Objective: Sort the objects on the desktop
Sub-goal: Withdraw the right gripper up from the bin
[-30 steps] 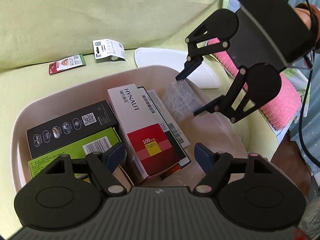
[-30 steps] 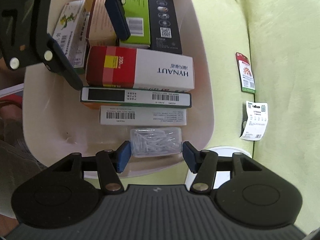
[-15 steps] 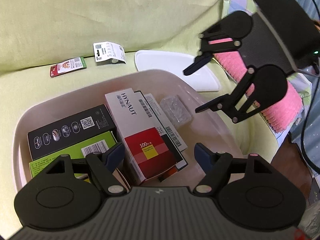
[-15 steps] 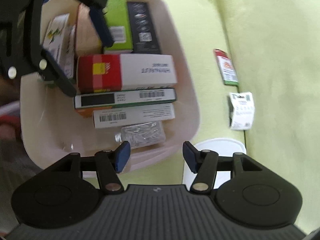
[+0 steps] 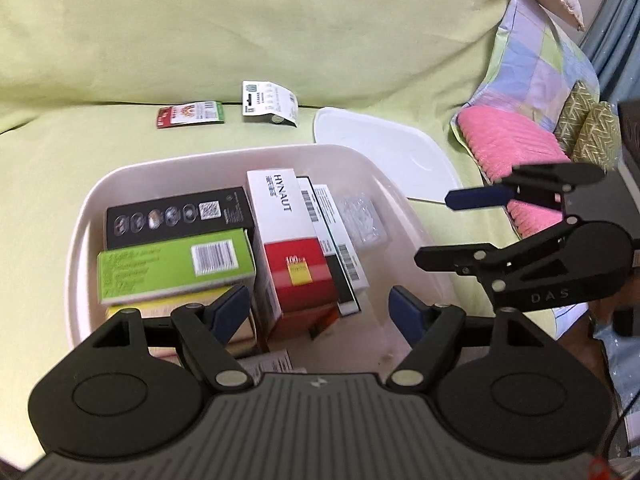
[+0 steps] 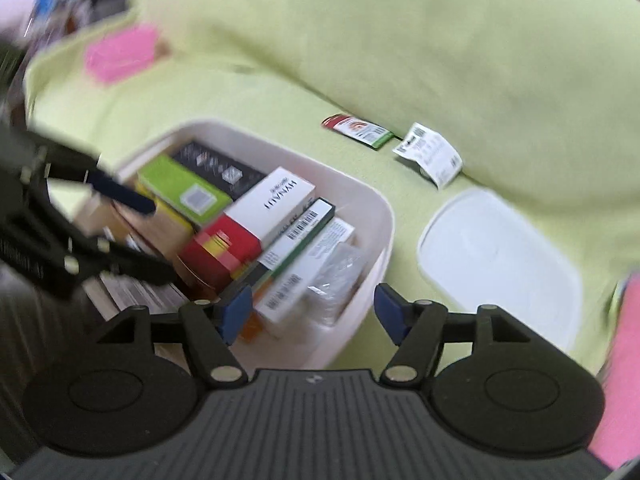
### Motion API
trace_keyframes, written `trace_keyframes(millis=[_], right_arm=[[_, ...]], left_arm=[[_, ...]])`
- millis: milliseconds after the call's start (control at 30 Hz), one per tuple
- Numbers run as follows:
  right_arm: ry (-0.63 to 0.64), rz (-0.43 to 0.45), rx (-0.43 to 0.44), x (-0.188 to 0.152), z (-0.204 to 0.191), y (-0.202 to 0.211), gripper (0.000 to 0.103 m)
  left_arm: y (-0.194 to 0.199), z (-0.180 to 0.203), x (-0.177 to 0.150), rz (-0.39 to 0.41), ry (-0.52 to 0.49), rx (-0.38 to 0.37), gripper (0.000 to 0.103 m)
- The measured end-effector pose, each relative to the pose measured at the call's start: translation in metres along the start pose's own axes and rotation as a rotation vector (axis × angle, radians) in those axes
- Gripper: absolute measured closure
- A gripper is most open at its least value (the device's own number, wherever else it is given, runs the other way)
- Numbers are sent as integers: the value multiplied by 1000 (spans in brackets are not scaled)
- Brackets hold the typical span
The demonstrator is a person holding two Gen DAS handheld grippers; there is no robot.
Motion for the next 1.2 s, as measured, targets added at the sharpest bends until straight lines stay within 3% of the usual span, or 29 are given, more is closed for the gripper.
trace_keyframes(millis=[200,467,800,1200], right_arm=[[-117,54,4,-10,-12,19,36],[-201,170,23,-11,-32,58,19],[-368,254,89,-47,-50,81,6],[-356,421,112,-51,-66,124,1]], left_arm=[[26,7,-14,18,8,36,26],[61,17,-27,62,13,61,25],[85,30,-54,68,1,102,18],[102,46,-57,108,-33,109,13]])
Point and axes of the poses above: each gripper's, at about its wrist camera, not at the fingertips, and y roughly against the way its jaws point, z to its right, x to its top, the point moved 9 cm from there along -y, roughly the way its jaws point, and after that the axes turned 7 degrees about x, right-handed, at the moved point
